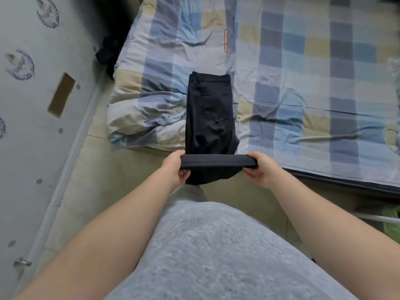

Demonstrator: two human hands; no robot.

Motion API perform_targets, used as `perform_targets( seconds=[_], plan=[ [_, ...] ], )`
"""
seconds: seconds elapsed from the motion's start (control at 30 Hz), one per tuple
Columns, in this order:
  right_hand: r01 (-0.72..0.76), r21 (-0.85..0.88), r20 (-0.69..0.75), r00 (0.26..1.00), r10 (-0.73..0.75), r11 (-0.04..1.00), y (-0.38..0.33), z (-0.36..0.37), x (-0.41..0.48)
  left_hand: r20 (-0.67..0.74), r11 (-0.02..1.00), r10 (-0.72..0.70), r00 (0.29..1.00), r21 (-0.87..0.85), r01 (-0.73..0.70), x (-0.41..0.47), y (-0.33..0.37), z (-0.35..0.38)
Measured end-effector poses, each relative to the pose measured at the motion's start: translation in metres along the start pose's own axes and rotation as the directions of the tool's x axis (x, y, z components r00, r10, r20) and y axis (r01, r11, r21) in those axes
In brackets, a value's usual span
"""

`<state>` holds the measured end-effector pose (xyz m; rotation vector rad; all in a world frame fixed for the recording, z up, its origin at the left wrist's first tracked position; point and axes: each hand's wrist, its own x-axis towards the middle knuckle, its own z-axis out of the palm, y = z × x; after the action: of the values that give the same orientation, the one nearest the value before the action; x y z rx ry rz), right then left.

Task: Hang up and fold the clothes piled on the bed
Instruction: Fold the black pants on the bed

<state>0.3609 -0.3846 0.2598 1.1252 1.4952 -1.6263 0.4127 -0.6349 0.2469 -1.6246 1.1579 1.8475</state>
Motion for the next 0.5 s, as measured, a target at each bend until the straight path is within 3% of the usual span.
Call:
perform_targets(
  seconds=[0.33, 0.5],
  plan=[
    [-0.031, 0.077, -0.084, 0.996, 0.038, 0.997, -0.22, 0.11, 0.096, 0.082, 1.0, -0.013, 0.997, -0.008, 0.014, 0.068, 0.245, 0.1],
    [-0.03, 0.116, -0.089, 0.995, 0.04, 0.993, -0.294, 0.151, 0.174, 0.056, 0.998, 0.01, 0.998, 0.059, -0.014, 0.14, 0.328, 0.152]
  ],
)
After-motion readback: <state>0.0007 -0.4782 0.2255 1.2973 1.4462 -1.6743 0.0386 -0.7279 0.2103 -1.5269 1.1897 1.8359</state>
